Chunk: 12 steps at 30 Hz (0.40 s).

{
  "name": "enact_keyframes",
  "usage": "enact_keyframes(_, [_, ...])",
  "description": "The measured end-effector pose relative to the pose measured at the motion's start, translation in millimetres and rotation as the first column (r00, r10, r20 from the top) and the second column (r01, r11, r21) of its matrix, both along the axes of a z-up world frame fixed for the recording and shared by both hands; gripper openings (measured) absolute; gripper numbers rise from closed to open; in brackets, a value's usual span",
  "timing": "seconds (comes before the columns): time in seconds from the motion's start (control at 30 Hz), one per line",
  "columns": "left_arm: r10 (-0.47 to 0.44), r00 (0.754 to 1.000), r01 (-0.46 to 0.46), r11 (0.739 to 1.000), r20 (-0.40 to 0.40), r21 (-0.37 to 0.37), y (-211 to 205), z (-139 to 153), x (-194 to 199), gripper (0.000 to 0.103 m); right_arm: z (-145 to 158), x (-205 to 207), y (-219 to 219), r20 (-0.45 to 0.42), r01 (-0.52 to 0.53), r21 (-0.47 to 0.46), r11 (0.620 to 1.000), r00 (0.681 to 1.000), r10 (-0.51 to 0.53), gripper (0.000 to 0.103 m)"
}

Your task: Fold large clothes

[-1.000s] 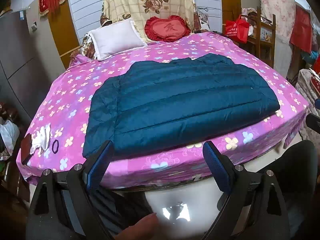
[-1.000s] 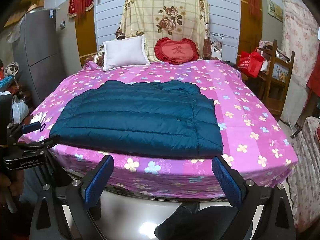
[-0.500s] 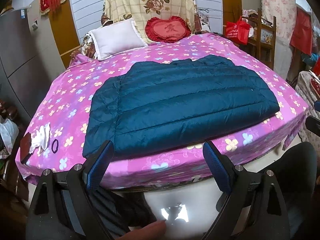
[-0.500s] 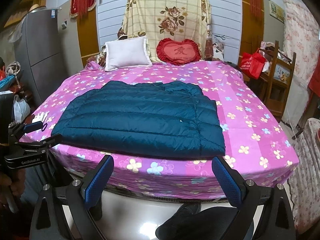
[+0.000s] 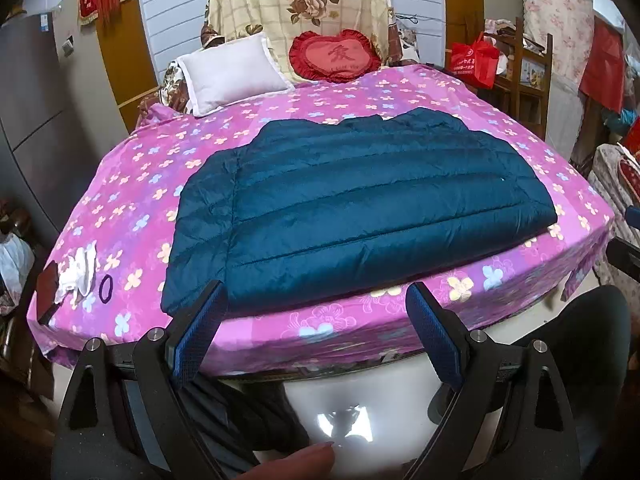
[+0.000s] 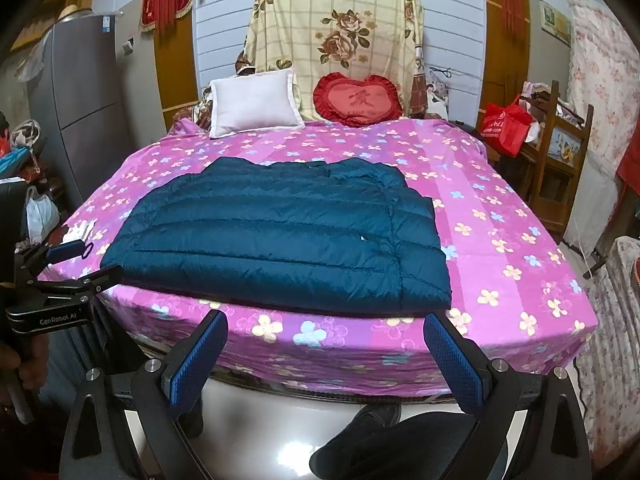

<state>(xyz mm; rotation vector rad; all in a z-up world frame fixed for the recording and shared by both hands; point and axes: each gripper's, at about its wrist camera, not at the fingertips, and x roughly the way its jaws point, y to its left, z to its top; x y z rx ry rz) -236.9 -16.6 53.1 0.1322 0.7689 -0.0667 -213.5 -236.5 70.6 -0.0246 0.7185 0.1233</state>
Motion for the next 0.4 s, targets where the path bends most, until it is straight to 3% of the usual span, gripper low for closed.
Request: enact_keyframes(0.4, [-0.008,1.0,0.008,0.999,-0.011,-0.034,3.6,-1.3,0.5,0.091,-3.5,2.3,1.6,-0.004,-0.004,0.0,1.0,1.0,0.004,0.097])
